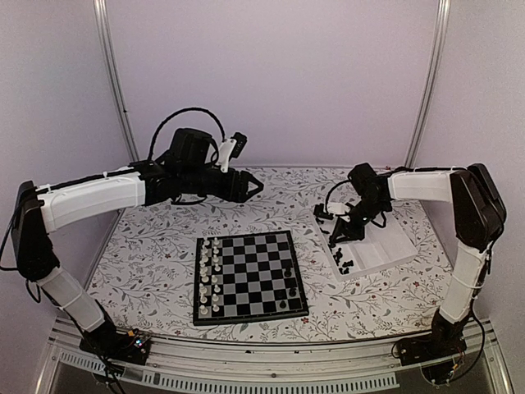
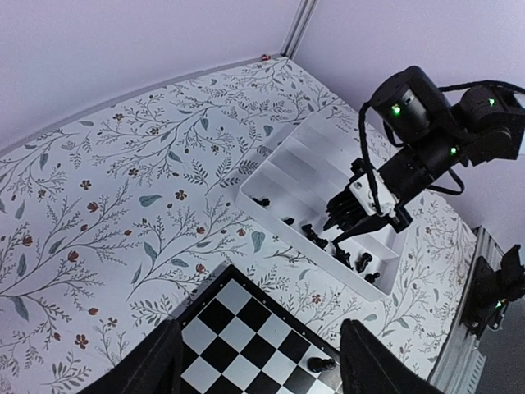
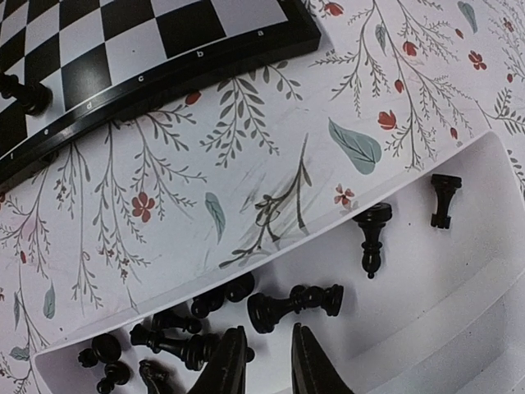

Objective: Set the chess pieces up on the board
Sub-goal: Pick up the chess piece from the storage box.

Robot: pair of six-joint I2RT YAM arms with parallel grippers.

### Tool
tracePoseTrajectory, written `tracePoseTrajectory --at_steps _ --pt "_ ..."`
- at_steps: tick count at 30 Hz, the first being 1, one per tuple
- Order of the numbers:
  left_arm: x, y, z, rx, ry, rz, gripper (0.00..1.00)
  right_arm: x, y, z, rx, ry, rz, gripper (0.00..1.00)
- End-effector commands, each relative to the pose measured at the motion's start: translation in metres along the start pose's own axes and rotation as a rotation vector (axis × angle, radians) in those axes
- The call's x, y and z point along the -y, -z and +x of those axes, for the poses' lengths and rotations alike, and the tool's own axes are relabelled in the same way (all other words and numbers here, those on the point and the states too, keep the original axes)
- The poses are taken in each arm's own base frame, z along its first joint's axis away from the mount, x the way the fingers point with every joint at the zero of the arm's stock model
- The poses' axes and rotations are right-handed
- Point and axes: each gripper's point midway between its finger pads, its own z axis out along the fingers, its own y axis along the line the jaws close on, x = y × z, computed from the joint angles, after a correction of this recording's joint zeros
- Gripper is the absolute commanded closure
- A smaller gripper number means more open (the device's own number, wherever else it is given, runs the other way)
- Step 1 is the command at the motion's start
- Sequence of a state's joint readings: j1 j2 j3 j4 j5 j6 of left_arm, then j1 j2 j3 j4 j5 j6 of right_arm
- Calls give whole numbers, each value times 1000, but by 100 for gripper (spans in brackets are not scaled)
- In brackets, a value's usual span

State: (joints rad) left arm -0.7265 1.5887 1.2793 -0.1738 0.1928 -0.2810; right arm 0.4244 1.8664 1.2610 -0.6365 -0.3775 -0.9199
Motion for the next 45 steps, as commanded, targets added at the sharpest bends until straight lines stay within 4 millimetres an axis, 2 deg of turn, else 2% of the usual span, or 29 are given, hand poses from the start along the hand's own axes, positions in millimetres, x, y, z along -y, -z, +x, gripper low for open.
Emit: tracePoseTrajectory --at_steps 1,7,26,36,45 --pt "8 5 -2 3 -6 4 33 10 -5 -9 30 -25 -6 79" --pt "7 5 2 -5 -4 0 33 3 -9 -13 51 -34 -63 80" --pt "3 4 8 -21 4 -18 33 -6 -24 0 17 -30 -120 78" --pt "2 -2 10 -29 9 -14 33 -4 -31 -6 22 -40 -121 76" --pt "2 -5 12 -33 14 -10 33 -4 -34 -12 38 -8 -119 80"
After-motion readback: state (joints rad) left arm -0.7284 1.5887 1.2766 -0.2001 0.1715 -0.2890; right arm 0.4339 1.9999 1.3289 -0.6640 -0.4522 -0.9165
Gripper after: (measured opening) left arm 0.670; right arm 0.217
